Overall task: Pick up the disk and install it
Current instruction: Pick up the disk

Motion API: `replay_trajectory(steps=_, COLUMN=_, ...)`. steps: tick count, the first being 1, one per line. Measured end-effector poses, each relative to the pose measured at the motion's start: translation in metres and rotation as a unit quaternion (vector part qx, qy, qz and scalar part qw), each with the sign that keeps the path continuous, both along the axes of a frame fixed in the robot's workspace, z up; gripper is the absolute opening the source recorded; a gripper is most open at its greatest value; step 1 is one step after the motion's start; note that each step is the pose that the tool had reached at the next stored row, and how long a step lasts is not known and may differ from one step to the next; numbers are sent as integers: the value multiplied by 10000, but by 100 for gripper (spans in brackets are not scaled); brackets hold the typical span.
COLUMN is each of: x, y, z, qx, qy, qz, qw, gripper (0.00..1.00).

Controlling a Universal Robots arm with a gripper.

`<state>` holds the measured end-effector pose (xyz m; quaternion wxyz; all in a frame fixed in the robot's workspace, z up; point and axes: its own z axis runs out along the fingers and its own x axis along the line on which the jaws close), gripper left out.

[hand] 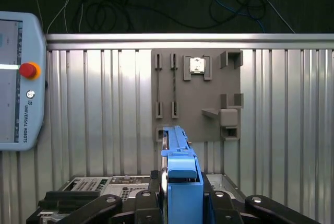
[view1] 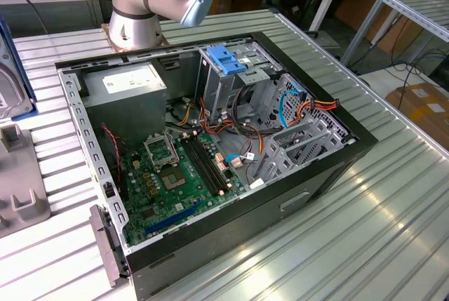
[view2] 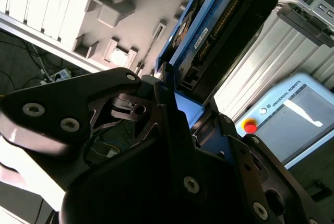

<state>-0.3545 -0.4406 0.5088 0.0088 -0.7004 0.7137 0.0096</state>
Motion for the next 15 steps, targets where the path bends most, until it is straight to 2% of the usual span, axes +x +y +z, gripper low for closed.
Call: replay_trajectory(steps=15, x=45, y=-22, z=-1, qx=0, qy=0, qz=0, qw=10000, gripper=37)
